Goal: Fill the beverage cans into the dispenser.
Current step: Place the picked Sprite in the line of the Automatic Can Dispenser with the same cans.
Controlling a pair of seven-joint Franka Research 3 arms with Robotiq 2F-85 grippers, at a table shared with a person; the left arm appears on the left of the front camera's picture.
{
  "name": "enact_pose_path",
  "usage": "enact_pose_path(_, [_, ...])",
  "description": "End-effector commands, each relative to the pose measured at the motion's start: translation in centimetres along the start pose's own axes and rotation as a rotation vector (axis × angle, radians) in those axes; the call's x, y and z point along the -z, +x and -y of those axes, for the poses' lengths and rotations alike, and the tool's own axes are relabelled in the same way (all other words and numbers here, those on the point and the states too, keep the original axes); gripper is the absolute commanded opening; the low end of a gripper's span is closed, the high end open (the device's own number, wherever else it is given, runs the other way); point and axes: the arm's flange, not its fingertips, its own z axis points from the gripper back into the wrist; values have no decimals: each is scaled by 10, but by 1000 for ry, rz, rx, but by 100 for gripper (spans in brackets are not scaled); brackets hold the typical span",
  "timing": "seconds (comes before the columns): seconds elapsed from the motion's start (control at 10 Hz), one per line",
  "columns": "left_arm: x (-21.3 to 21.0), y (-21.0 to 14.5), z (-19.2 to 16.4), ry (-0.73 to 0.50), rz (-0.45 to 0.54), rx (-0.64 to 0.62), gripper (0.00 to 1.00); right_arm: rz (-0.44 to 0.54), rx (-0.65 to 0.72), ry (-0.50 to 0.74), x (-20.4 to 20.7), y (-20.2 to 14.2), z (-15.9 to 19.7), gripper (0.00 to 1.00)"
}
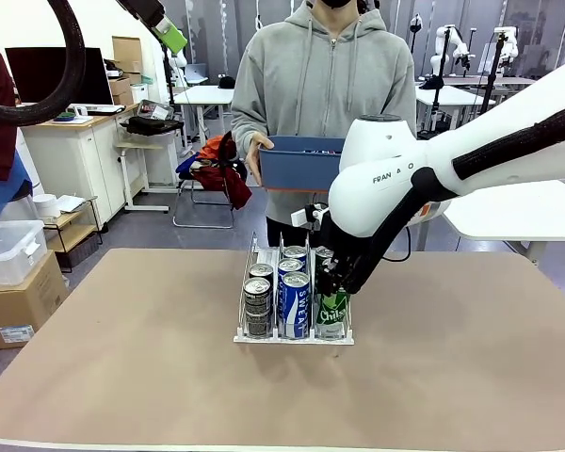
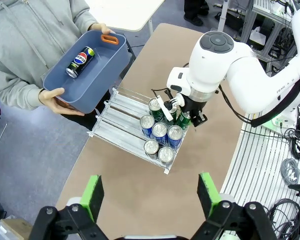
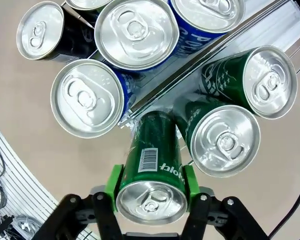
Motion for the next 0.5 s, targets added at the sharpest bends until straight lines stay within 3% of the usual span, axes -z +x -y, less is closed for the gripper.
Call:
enact_pose_path(0.0, [-2,-3,-1,-17,7,6,100,-23,16,-4,-3,-1,-1,77])
enact_pose_path(0.2, [-2,-3,-1,-17,7,6,100,18,16,2,-16,-10,-3,97])
enact_pose_path(0.4, [-2,-3,-1,-17,7,6,100,87,18,12,-38,-24,-6,100])
